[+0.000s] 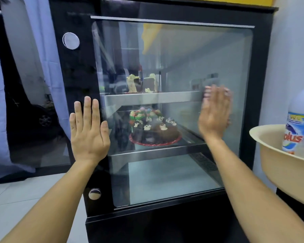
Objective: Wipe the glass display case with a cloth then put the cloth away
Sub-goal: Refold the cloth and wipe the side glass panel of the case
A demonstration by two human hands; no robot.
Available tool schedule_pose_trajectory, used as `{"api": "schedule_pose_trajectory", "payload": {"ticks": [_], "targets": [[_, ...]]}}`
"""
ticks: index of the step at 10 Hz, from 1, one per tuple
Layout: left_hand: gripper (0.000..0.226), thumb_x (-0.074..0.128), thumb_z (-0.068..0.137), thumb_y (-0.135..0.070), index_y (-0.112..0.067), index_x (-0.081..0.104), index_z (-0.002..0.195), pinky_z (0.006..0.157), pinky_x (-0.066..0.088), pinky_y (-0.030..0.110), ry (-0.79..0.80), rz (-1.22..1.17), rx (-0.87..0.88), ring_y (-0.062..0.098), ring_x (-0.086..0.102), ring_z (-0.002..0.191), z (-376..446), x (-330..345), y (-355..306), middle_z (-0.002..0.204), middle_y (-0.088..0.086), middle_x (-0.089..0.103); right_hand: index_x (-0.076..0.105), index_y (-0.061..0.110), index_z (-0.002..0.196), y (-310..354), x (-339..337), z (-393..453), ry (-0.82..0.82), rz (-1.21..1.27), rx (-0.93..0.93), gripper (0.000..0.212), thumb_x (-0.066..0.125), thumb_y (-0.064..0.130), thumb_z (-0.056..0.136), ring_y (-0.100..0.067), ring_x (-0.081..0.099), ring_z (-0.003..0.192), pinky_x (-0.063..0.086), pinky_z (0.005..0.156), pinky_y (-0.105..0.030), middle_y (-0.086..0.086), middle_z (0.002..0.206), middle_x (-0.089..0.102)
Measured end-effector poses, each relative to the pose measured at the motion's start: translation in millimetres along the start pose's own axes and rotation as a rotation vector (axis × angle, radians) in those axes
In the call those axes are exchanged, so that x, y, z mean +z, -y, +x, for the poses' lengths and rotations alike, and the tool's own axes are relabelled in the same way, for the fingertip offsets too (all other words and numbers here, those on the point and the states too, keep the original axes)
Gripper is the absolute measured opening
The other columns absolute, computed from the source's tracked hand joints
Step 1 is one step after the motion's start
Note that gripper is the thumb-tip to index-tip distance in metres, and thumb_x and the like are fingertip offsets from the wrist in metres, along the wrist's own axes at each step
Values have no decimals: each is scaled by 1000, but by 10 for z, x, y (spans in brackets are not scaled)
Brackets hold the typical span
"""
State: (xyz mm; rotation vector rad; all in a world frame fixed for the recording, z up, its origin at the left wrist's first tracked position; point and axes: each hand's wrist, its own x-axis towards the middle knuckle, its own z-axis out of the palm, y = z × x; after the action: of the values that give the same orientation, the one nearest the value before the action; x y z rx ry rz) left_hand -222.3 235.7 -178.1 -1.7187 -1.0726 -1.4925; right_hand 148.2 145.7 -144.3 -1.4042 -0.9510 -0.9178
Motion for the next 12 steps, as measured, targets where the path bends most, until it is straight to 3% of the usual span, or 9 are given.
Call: {"api": "schedule_pose_trajectory", "payload": {"ticks": [1, 2, 4, 5, 6, 7, 8, 10, 12], "targets": [[65, 29, 108, -34, -16, 8, 168, 131, -3, 43, -13, 18, 3, 24, -5, 161, 10, 6, -6, 175, 3, 1, 19, 19, 167, -313, -49, -611, -31, 91, 435, 59, 11, 41, 113, -32, 12, 161, -12, 127, -25, -8, 173, 17], [65, 28, 108, -33, -15, 9, 168, 131, -4, 42, -12, 15, 3, 23, -7, 161, 22, -3, -21, 175, 4, 2, 7, 18, 167, -17, 18, -1723, 40, -23, 391, 58, 16, 35, 112, -44, 17, 158, 1, 131, -44, -18, 171, 19], [65, 29, 108, -33, -16, 8, 168, 130, -5, 42, 11, 0, 10, 21, -9, 161, 2, -29, -10, 175, 3, 0, 30, 22, 162, 746, 182, -1482, 248, -15, -539, 56, 39, 38, 110, -31, 17, 159, 13, 129, -56, -8, 168, 30], [66, 29, 108, -33, -16, 7, 168, 131, -5, 42, 4, 0, 8, 22, -8, 161, 7, -23, 0, 175, 1, -2, 39, 23, 160, 346, 48, -611, 186, -55, -655, 56, 44, 35, 105, -25, 14, 160, 13, 130, -52, -6, 168, 34], [66, 29, 108, -33, -16, 7, 168, 130, -4, 42, 4, -8, 9, 23, -8, 161, 6, -9, -2, 175, 1, -2, 40, 13, 159, -355, -121, -431, 64, -67, -208, 55, 38, 27, 106, -26, 18, 159, 11, 131, -46, -10, 167, 34], [66, 29, 108, -33, -16, 7, 168, 131, -3, 44, -5, -6, 10, 24, -6, 162, 3, 5, -7, 175, 2, -2, 16, 18, 166, -747, -243, -983, -33, 45, 615, 63, 19, 42, 108, -27, 15, 160, 6, 131, -42, -11, 173, 20], [67, 29, 108, -34, -16, 7, 168, 131, -2, 45, 1, -9, 8, 24, -6, 162, 6, -6, -9, 175, 2, -2, 16, 22, 166, -373, -105, -1729, -52, 120, 1032, 82, 8, 60, 94, -32, 12, 161, 7, 130, -47, -9, 174, 14], [66, 26, 108, -36, -16, 7, 168, 131, -2, 45, 11, -19, 8, 23, -7, 161, 9, -2, -7, 175, 2, -2, 32, 12, 163, 181, 89, -805, 89, 4, -59, 59, 18, 40, 113, -38, 17, 159, 6, 130, -49, -14, 170, 25], [67, 27, 108, -35, -17, 5, 168, 131, -4, 44, 6, -22, 6, 22, -9, 161, 1, 3, -9, 175, 1, -3, 29, 20, 165, -682, -250, 20, -66, 91, 386, 75, 6, 61, 107, -29, 20, 159, 12, 129, -44, -8, 172, 25]]}}
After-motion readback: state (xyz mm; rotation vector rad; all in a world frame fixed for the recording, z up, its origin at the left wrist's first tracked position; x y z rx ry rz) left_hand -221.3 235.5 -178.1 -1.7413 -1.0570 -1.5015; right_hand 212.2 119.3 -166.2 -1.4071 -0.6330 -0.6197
